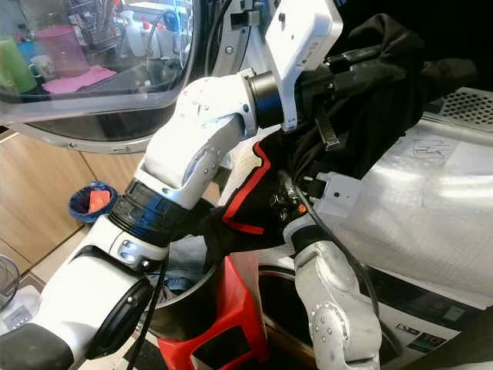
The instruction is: Clothes washing
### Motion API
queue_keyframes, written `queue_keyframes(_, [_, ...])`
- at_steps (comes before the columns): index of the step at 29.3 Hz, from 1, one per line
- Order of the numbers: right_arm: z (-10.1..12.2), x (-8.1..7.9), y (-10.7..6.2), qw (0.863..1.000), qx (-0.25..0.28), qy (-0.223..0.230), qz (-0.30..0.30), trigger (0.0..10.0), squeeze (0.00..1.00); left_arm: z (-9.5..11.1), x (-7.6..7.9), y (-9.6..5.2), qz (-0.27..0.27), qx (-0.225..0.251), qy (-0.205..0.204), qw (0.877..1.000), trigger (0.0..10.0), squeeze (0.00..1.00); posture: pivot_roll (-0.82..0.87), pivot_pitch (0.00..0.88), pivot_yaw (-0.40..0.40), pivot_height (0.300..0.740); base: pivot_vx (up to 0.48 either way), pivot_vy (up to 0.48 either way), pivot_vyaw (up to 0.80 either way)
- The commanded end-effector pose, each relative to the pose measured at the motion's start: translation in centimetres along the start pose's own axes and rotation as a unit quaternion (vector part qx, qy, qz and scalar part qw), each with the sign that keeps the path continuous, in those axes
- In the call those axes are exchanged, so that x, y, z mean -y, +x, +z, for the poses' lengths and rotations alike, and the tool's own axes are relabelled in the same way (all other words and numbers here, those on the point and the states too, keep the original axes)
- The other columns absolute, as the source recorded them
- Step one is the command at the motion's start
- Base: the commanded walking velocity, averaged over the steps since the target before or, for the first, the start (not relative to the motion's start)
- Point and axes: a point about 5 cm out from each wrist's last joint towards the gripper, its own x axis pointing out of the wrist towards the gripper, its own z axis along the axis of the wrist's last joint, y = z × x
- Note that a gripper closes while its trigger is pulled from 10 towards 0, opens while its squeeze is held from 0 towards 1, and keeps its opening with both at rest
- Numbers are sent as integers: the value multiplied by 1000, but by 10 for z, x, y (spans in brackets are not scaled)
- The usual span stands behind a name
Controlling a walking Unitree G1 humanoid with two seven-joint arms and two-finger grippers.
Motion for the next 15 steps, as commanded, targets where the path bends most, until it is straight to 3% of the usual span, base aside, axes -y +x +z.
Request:
queue_keyframes(1, [5,3,1,1000,12,-3,-2,0,0,18,-2,3,-11,26,10,1000,10000,0,-28,122,87,740,0,0,0])
queue_keyframes(2, [8,6,-1,1000,16,-4,8,0,0,17,-1,3,-15,24,1,1000,10000,141,-27,124,88,740,0,0,0])
queue_keyframes(3, [8,6,-1,1000,16,-4,8,0,0,17,-1,3,-15,24,1,1000,10000,141,-27,124,88,740,0,0,0])
queue_keyframes(4, [11,8,-3,1000,19,-3,24,0,0,15,-1,3,-18,20,-14,1000,10000,1000,-25,125,88,740,0,0,0])
queue_keyframes(15, [28,23,-18,990,24,-20,139,0,0,5,-13,-7,-10,-5,-64,998,10000,1000,-14,133,85,740,0,0,0])
